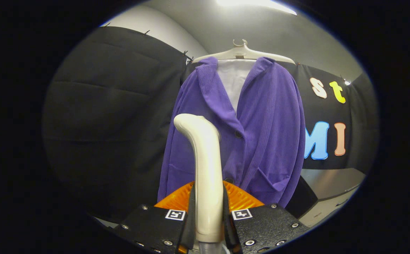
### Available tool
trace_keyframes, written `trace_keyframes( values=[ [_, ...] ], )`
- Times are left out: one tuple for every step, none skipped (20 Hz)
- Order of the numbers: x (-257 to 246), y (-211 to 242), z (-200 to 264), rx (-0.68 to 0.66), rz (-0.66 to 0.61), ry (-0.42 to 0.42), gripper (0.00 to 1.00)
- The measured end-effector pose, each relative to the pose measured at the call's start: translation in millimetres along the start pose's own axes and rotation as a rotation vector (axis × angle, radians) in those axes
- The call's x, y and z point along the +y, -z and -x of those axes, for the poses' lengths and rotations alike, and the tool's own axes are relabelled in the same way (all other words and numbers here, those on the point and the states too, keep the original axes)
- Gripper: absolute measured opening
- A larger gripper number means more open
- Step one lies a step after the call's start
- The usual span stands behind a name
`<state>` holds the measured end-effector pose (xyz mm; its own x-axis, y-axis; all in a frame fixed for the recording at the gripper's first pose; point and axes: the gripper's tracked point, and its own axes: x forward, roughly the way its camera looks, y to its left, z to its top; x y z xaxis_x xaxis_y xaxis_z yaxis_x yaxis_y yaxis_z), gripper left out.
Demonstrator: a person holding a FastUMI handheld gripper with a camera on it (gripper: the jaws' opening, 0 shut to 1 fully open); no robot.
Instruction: Iron the clothes twice with a garment steamer, once on the left side and once on the right side.
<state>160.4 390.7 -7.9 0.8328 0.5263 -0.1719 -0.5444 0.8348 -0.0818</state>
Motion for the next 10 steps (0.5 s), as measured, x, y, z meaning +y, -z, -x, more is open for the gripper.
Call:
trace_keyframes(
  values=[
    [0.6,8.6,0.3,0.005,0.002,0.001,0.33],
    [1.3,16.9,1.1,0.014,0.01,0.002,0.33],
    [2.0,28.2,2.7,0.036,0.016,0.002,0.33],
    [4.2,39.2,5.0,0.049,0.014,-0.002,0.33],
    [6.2,46.8,5.2,0.059,0.015,-0.005,0.33],
    [7.9,53.8,7.7,0.067,0.019,-0.006,0.33],
    [8.4,60.6,8.7,0.075,0.023,-0.008,0.33],
    [10.4,69.2,10.1,0.092,0.025,-0.013,0.33],
    [9.5,75.3,8.1,0.103,0.027,-0.012,0.33],
    [8.9,77.3,7.6,0.11,0.025,-0.01,0.33]
  ],
)
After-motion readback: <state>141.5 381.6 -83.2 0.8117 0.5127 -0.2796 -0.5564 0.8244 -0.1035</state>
